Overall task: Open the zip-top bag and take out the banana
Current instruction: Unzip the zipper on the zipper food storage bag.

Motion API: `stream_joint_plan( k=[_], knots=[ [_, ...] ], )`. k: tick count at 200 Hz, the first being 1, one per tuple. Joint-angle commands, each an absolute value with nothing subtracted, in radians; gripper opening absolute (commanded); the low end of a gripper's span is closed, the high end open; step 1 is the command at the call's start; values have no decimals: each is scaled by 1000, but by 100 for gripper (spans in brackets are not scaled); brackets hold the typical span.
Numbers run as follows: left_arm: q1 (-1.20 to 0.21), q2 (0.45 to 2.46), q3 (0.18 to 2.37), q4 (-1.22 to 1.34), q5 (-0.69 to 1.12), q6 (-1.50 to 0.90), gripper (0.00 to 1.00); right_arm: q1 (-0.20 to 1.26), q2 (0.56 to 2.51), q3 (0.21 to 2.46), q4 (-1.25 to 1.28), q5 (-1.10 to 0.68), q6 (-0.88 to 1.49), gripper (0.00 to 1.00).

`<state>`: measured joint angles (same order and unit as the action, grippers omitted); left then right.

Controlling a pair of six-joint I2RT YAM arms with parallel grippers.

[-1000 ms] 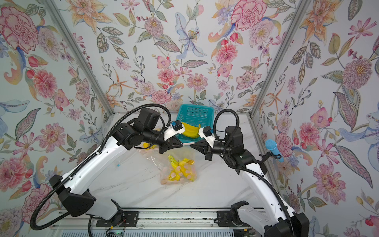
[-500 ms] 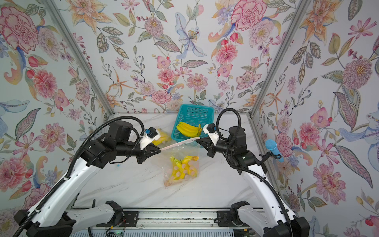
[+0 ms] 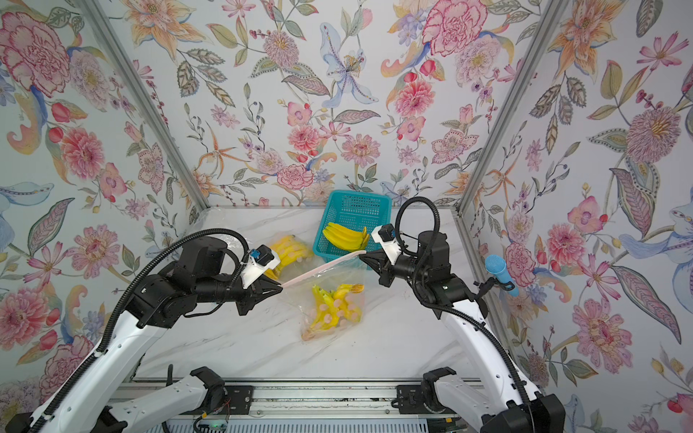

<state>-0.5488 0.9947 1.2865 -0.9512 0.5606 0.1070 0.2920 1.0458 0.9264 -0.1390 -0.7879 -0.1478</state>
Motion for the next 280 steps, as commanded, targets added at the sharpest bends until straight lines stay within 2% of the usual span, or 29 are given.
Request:
stream_joint_plan(
  k=[1, 37, 42, 51, 63, 69, 84, 89, 92, 123, 157, 185, 236, 263, 280],
  knots=[
    [-533, 966, 1271, -1022, 535, 86, 12, 283, 1033, 905, -124, -726, -143, 0],
    [-533, 1009, 1277, -977, 545, 50, 11, 311, 1044, 920, -130, -725, -123, 0],
    [-533, 1011, 1278, -972, 540, 49, 11, 311, 1044, 924, -133, -722, -113, 8],
    [-534, 1012, 1281, -956, 537, 42, 11, 311, 1044, 932, -148, -705, -91, 30],
    [-535, 1008, 1276, -923, 549, 26, 11, 309, 1038, 947, -184, -685, -64, 39],
    [-537, 1006, 1271, -904, 557, 16, 11, 310, 1033, 953, -207, -669, -50, 47],
    [-543, 1005, 1259, -859, 579, -5, 11, 307, 1012, 974, -276, -621, 16, 81],
    [-547, 1006, 1258, -849, 585, -9, 11, 306, 1003, 981, -301, -608, 41, 97],
    [-550, 1007, 1258, -844, 589, -9, 11, 305, 997, 983, -314, -600, 65, 100],
    [-594, 1022, 1254, -812, 613, -15, 11, 295, 936, 1023, -476, -483, 391, 100],
    [-628, 1027, 1228, -769, 636, -29, 11, 322, 1022, 1137, -664, -578, 668, 100],
    [-661, 1039, 1215, -742, 635, -40, 11, 431, 1088, 1243, -720, -516, 751, 100],
    [-684, 1037, 1215, -715, 627, -53, 11, 550, 1173, 1286, -723, -416, 845, 97],
    [-686, 1027, 1216, -718, 620, -55, 11, 564, 1209, 1300, -722, -414, 843, 93],
    [-687, 1024, 1214, -719, 619, -56, 11, 571, 1223, 1287, -713, -422, 853, 86]
  ],
)
